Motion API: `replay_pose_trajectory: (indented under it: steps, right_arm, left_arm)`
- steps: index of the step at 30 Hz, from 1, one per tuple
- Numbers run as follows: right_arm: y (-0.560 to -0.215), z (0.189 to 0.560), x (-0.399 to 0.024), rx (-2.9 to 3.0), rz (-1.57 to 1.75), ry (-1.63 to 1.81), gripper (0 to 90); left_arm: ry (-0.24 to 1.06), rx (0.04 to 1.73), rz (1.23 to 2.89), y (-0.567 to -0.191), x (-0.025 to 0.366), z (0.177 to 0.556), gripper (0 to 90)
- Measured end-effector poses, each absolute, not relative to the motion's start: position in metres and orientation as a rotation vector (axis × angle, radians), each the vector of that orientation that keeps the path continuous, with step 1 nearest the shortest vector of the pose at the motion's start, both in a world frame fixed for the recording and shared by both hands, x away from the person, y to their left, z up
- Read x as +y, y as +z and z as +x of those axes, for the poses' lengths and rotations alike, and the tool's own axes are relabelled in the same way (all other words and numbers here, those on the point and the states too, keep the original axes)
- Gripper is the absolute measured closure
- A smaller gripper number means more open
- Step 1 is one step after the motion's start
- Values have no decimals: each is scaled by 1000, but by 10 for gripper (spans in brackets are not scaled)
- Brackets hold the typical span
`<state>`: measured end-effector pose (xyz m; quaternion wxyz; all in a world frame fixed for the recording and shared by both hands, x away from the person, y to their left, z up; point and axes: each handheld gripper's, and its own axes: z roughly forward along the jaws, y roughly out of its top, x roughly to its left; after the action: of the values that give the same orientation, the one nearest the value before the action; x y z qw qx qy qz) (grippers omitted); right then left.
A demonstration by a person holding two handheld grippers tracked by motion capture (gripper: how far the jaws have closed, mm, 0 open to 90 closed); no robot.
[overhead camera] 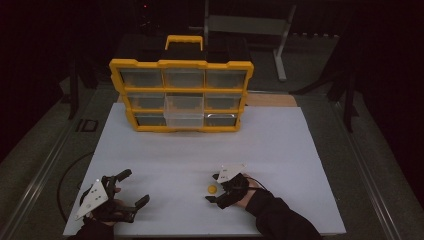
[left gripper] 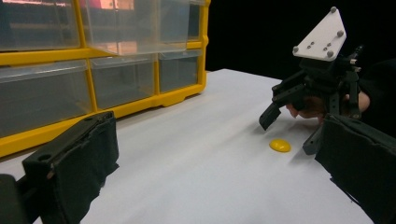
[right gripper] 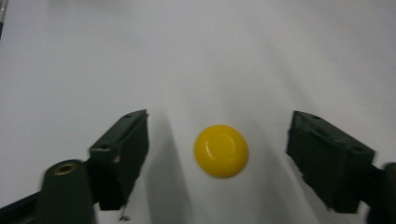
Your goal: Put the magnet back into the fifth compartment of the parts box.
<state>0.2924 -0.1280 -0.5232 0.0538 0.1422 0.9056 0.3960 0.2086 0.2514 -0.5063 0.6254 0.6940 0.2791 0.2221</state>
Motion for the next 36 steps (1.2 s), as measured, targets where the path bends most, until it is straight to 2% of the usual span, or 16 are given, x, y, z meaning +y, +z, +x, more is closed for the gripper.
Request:
replay_pose_trajectory:
  steps: [15, 36]
  right_arm:
    - [-524, 294, -126, 2764, 418, 1151, 458]
    - [-521, 296, -122, 2810, 390, 1085, 631]
  left_arm:
    - [506, 638, 1593, -506, 251, 209, 1]
    - [503, 639, 1596, -507, 250, 209, 1]
